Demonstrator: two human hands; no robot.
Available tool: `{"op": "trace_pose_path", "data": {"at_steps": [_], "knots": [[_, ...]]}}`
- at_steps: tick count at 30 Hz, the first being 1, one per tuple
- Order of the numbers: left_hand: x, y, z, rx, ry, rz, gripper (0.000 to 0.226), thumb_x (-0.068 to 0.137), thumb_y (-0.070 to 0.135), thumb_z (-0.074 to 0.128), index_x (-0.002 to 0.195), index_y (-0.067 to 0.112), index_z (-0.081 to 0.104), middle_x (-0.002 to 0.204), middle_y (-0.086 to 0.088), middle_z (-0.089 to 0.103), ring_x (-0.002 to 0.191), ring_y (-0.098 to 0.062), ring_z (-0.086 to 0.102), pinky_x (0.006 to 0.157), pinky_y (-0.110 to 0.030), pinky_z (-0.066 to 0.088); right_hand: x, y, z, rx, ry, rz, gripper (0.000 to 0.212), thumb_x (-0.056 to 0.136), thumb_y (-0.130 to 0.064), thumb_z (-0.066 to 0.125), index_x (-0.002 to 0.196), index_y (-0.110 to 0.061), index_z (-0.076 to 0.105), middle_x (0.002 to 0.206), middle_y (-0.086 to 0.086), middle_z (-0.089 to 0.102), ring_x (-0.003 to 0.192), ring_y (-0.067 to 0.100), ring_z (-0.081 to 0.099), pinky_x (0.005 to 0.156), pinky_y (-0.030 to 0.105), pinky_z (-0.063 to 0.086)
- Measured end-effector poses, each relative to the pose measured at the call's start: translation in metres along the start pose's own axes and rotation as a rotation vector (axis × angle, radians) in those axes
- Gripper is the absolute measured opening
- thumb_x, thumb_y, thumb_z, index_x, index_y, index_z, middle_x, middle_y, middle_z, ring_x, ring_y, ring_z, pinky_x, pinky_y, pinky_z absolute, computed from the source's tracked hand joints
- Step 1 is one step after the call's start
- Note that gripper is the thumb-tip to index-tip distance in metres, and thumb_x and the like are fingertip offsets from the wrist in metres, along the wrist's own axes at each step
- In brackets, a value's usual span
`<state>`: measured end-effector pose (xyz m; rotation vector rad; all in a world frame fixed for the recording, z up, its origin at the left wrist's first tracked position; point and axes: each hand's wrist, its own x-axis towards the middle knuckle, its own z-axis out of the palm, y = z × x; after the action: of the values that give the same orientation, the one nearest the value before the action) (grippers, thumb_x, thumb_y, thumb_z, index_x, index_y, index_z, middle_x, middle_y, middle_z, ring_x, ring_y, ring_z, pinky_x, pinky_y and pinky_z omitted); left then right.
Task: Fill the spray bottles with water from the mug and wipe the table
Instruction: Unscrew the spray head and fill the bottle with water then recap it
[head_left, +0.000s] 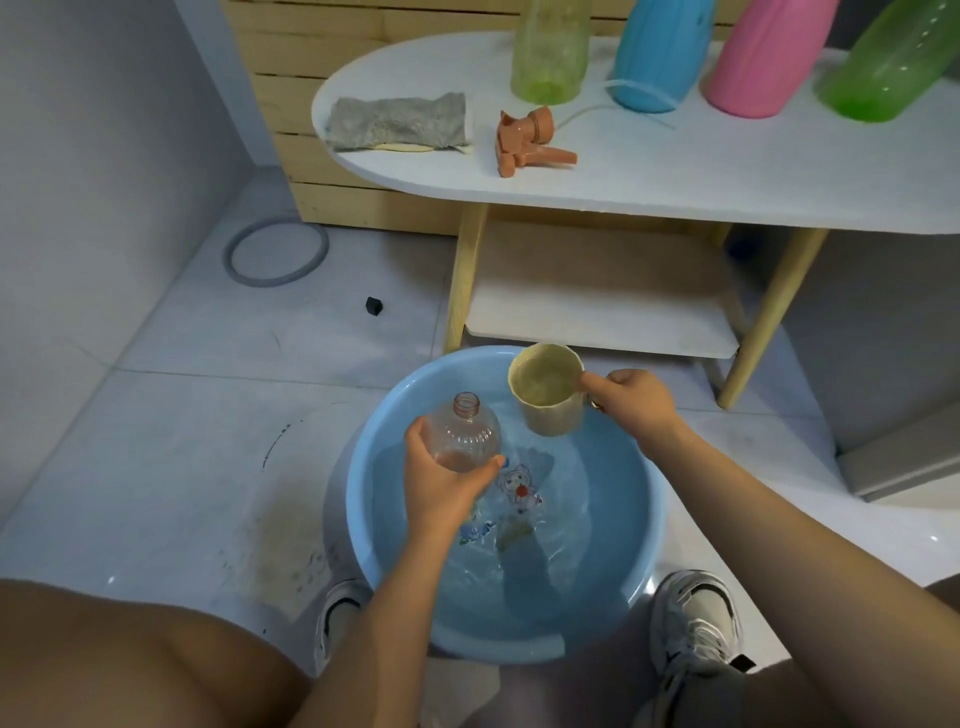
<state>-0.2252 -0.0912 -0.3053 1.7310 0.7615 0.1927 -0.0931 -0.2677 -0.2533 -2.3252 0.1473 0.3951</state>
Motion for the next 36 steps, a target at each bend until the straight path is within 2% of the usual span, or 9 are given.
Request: {"op": "trace_pose_path", "data": {"at_steps": [7,10,13,15,17,21,25,31,36], "knots": [[0.0,0.004,0.005,-0.007,-0.027,0.04,0.099,0.054,0.029,0.091,0.134,0.031,0.032,0.127,0.011,0.049,0.114,-0.009,0.05,0.091,-0.023,0.043,-0.013,-0.027,-0.005,-0.047,0.114,-0.145,0.045,0.075,-0.043,0.066,0.054,-0.016,0.038,0.052,0.001,0.038,0.058,0.021,0.039,0.064,0.031,0.033],[0.001,0.003,0.006,0.001,-0.026,0.044,0.101,0.053,0.032,0.091,0.135,0.031,0.032,0.13,0.009,0.049,0.118,-0.012,0.05,0.097,-0.031,0.047,-0.019,-0.036,-0.004,-0.07,0.146,-0.209,0.042,0.075,-0.04,0.066,0.054,-0.014,0.04,0.053,0.001,0.042,0.059,0.022,0.042,0.07,0.033,0.037],[0.003,0.002,0.007,-0.007,-0.03,0.049,0.102,0.051,0.035,0.091,0.135,0.032,0.032,0.132,0.009,0.049,0.12,-0.012,0.049,0.1,-0.036,0.047,-0.026,-0.042,-0.003,-0.083,0.167,-0.254,0.045,0.073,-0.042,0.067,0.051,-0.017,0.037,0.049,-0.003,0.039,0.054,0.017,0.038,0.074,0.033,0.035],[0.004,0.002,0.009,-0.016,-0.035,0.045,0.102,0.051,0.034,0.091,0.135,0.032,0.033,0.131,0.01,0.05,0.119,-0.012,0.05,0.099,-0.036,0.047,-0.029,-0.045,-0.002,-0.106,0.189,-0.285,0.043,0.065,-0.052,0.06,0.05,-0.018,0.037,0.048,-0.004,0.038,0.054,0.015,0.038,0.073,0.031,0.032],[0.004,0.003,0.01,-0.024,-0.037,0.051,0.099,0.052,0.03,0.091,0.133,0.032,0.034,0.127,0.01,0.051,0.117,-0.012,0.051,0.097,-0.033,0.048,-0.03,-0.046,-0.002,-0.126,0.219,-0.304,0.039,0.059,-0.053,0.051,0.049,-0.018,0.037,0.047,-0.004,0.038,0.055,0.019,0.038,0.072,0.03,0.03],[0.003,0.004,0.011,-0.024,-0.037,0.055,0.098,0.052,0.031,0.091,0.132,0.033,0.035,0.127,0.011,0.051,0.117,-0.012,0.05,0.097,-0.035,0.048,-0.03,-0.047,-0.002,-0.2,0.286,-0.362,0.043,0.059,-0.058,0.046,0.048,-0.018,0.034,0.046,-0.003,0.036,0.055,0.021,0.035,0.073,0.031,0.024],[0.003,0.005,0.013,-0.018,-0.037,0.055,0.099,0.05,0.034,0.091,0.131,0.034,0.035,0.129,0.011,0.05,0.118,-0.012,0.05,0.097,-0.037,0.049,-0.027,-0.045,-0.002,-0.264,0.351,-0.427,0.047,0.051,-0.068,0.029,0.049,-0.021,0.035,0.047,-0.005,0.038,0.058,0.021,0.036,0.072,0.03,0.021],[0.004,0.005,0.013,-0.021,-0.039,0.043,0.101,0.048,0.039,0.09,0.133,0.034,0.034,0.132,0.009,0.05,0.12,-0.014,0.05,0.098,-0.042,0.049,-0.025,-0.046,-0.002,-0.327,0.394,-0.481,0.042,0.061,-0.058,0.047,0.056,-0.016,0.045,0.049,-0.007,0.037,0.064,0.021,0.04,0.069,0.028,0.013],[0.003,0.006,0.012,-0.002,-0.052,0.035,0.103,0.05,0.04,0.089,0.135,0.033,0.031,0.135,0.008,0.048,0.123,-0.015,0.048,0.099,-0.042,0.047,-0.027,-0.049,-0.002,-0.357,0.441,-0.507,0.049,0.059,-0.065,0.036,0.054,-0.017,0.043,0.046,-0.008,0.035,0.061,0.02,0.039,0.067,0.027,0.011]]}}
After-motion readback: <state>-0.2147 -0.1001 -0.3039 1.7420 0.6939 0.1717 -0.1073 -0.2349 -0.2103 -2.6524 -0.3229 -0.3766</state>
